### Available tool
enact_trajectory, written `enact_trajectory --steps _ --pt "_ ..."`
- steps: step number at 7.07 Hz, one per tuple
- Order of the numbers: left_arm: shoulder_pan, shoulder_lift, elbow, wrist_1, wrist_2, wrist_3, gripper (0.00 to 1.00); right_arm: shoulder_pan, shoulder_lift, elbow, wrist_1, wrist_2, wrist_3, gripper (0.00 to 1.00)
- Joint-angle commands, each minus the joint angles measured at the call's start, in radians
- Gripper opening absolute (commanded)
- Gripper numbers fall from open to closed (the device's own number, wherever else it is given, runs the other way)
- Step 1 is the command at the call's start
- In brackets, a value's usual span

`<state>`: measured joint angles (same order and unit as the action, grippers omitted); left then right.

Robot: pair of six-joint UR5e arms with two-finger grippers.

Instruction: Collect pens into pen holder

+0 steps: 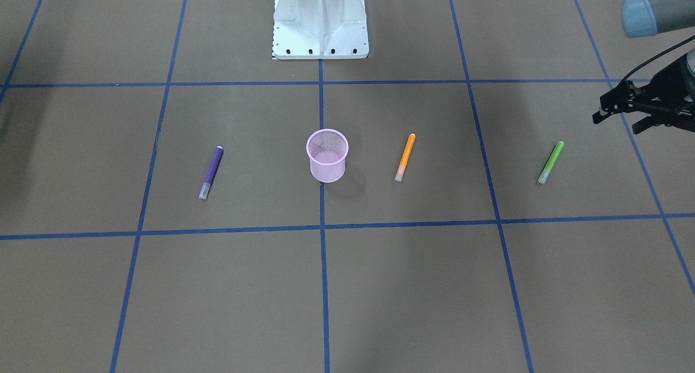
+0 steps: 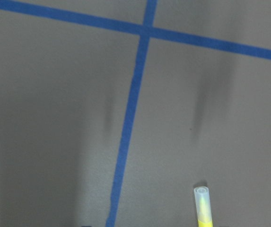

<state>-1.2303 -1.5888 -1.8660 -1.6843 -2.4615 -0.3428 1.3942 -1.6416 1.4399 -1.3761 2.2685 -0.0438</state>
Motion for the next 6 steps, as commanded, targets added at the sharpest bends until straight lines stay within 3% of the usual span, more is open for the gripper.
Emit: enact_trajectory --steps 1,3,6 --pt "0.008 -0.01 -0.007 0.001 0.001 -0.002 1.0 0.0 -0.035 -0.09 0.237 0.008 0.065 0.91" --pt "0.015 -0.011 -0.018 0.001 0.001 -0.007 1.0 0.0 -0.075 -0.127 0.351 0.006 0.108 0.9" --pt "0.015 -0.016 -0.018 0.002 0.001 -0.018 1.0 0.0 -0.067 -0.154 0.353 0.011 0.117 0.79"
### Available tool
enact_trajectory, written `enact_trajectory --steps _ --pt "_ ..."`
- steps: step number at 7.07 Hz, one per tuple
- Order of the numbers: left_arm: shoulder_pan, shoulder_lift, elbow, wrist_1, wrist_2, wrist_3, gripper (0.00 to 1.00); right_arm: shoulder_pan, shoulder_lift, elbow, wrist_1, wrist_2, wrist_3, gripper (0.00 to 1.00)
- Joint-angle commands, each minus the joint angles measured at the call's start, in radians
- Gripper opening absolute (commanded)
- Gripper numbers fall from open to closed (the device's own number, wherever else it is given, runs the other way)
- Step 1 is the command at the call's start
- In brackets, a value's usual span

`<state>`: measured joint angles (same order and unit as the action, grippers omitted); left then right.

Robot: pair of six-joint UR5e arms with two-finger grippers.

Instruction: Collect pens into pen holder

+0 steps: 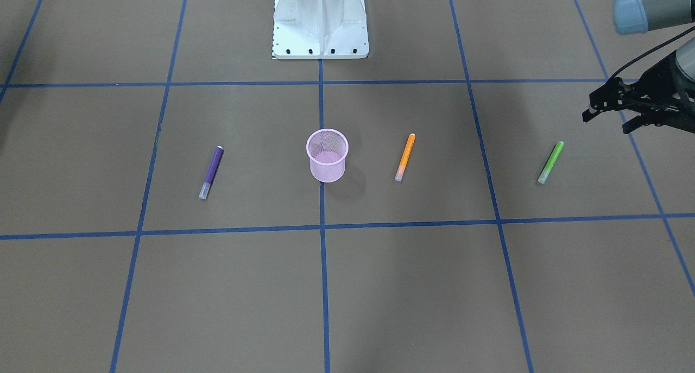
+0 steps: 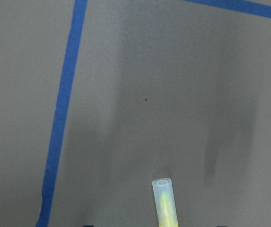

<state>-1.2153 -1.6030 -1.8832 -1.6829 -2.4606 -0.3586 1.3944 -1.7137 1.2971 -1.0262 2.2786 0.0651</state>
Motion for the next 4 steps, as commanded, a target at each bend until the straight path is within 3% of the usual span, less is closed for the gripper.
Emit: enact_trajectory --steps 1,4 --pt "0.0 -0.002 -0.002 0.0 0.0 -0.002 1.0 0.0 0.011 -0.018 0.0 0.004 0.009 0.77" --pt "0.0 -0.002 -0.002 0.0 0.0 -0.003 1.0 0.0 0.014 -0.036 0.0 0.03 0.021 0.65"
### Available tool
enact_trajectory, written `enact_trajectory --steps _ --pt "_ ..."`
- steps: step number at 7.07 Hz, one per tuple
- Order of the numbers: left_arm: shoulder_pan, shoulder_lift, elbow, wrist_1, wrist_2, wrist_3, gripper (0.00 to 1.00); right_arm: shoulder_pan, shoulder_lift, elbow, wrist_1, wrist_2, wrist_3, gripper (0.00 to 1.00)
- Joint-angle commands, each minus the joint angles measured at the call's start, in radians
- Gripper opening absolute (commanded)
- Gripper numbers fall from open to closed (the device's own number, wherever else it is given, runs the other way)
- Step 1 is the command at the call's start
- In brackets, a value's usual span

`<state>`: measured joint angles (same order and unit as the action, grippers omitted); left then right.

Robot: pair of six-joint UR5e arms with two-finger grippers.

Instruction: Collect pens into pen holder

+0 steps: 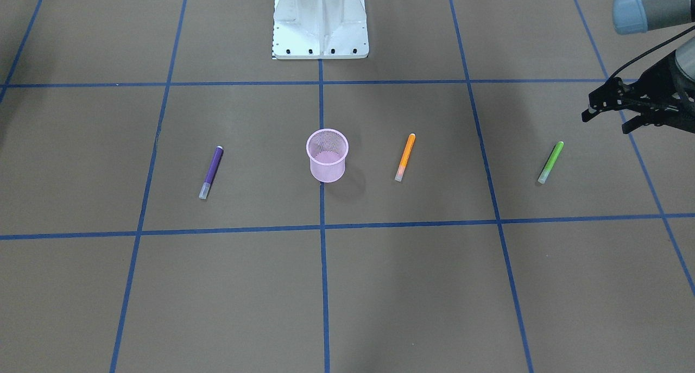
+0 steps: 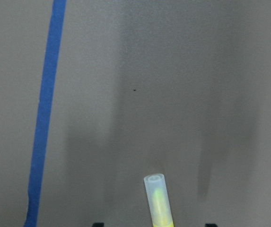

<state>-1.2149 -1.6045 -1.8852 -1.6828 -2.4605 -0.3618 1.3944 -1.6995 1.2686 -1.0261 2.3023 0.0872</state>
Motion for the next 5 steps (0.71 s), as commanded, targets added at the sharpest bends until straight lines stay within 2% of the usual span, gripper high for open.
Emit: enact_trajectory --steps 1,2,5 --pt "0.0 0.0 0.0 0.0 0.0 0.0 1.0 0.0 0.003 -0.014 -0.002 0.006 -0.009 0.63" --pt "0.0 0.0 0.0 0.0 0.0 0.0 1.0 0.0 0.003 -0.017 -0.002 0.005 -0.011 0.61" --pt "0.0 0.0 -0.002 0.0 0.0 0.0 1.0 -0.002 0.004 -0.026 -0.003 0.005 -0.009 0.45"
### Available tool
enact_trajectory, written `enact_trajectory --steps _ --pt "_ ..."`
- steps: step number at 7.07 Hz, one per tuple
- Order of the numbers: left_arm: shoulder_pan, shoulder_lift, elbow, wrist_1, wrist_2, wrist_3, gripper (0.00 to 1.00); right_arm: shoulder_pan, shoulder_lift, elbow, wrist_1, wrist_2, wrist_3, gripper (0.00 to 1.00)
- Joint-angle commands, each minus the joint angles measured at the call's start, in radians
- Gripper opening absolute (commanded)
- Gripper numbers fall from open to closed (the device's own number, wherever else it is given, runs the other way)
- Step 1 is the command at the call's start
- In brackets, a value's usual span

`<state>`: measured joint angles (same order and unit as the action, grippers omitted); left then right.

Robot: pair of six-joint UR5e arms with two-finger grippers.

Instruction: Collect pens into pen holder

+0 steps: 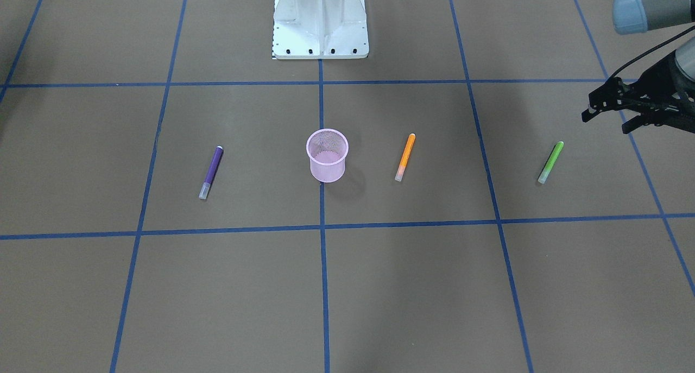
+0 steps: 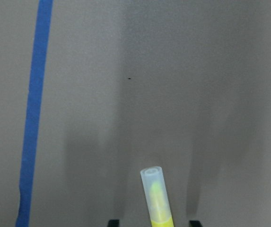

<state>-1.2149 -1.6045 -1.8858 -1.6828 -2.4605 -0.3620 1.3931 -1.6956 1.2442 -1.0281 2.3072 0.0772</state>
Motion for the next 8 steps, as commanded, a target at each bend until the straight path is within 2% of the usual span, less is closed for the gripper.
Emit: enact_trajectory --steps 1,8 --pt "0.0 0.002 -0.004 0.0 0.0 0.0 1.0 0.0 0.001 -0.009 0.0 0.0 0.001 0.44" --pt "-0.002 0.002 -0.006 0.0 0.0 0.0 1.0 0.0 0.008 -0.031 0.0 0.0 -0.002 0.44"
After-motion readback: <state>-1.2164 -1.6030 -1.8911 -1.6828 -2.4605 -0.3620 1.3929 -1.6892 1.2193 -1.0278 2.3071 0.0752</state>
